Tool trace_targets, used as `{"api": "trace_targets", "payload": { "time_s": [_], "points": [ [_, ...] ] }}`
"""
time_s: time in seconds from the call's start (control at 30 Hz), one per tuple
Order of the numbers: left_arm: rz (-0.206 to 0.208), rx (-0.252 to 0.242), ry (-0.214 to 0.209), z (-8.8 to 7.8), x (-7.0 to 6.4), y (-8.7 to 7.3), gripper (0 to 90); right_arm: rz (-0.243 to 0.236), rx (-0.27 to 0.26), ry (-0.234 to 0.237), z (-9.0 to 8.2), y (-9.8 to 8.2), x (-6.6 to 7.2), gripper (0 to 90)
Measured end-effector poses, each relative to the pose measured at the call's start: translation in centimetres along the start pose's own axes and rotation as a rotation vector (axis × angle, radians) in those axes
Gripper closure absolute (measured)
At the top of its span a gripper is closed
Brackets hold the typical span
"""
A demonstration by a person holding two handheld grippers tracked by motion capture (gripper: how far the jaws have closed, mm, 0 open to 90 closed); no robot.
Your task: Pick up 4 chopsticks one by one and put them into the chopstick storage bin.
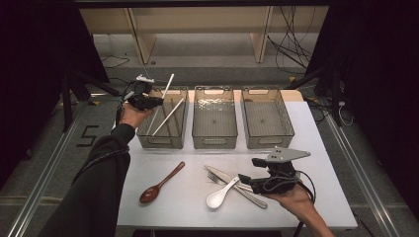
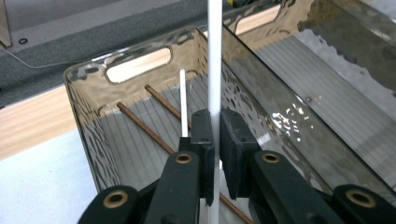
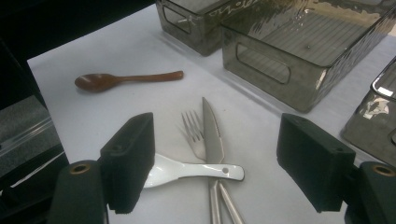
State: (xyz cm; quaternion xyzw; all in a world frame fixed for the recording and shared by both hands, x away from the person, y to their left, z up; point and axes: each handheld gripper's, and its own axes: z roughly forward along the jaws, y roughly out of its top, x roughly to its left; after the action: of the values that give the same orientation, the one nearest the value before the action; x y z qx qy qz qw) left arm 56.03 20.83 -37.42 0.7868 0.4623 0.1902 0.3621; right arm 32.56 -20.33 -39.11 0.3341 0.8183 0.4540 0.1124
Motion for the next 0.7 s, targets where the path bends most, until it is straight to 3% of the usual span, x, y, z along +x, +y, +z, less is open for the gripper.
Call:
{"api": "trace_targets", "payload": {
  "time_s": [0.1,0.23,0.33,0.57,0.7],
  "points": [
    [-0.006,0.013,-0.003,0.2,0.1,-0.1,82.5,0.001,0.001,0.001,0.0,0.0,0.0,28.9],
    [-0.028,-0.005,-0.013,0.0,0.2,-0.1,75.3,0.0,0.0,0.0,0.0,0.0,0.0,28.9],
    [-0.018,-0.002,-0.018,-0.4,0.2,-0.1,73.1,0.0,-0.001,-0.001,0.0,0.0,0.0,28.9],
    [-0.056,-0.025,-0.063,-2.4,-0.2,-0.1,63.8,0.0,-0.001,-0.003,0.0,0.0,0.0,28.9],
    [-0.076,-0.034,-0.097,-3.7,-0.9,-0.4,53.6,0.001,-0.002,-0.005,0.0,0.0,0.1,28.9]
  ]
}}
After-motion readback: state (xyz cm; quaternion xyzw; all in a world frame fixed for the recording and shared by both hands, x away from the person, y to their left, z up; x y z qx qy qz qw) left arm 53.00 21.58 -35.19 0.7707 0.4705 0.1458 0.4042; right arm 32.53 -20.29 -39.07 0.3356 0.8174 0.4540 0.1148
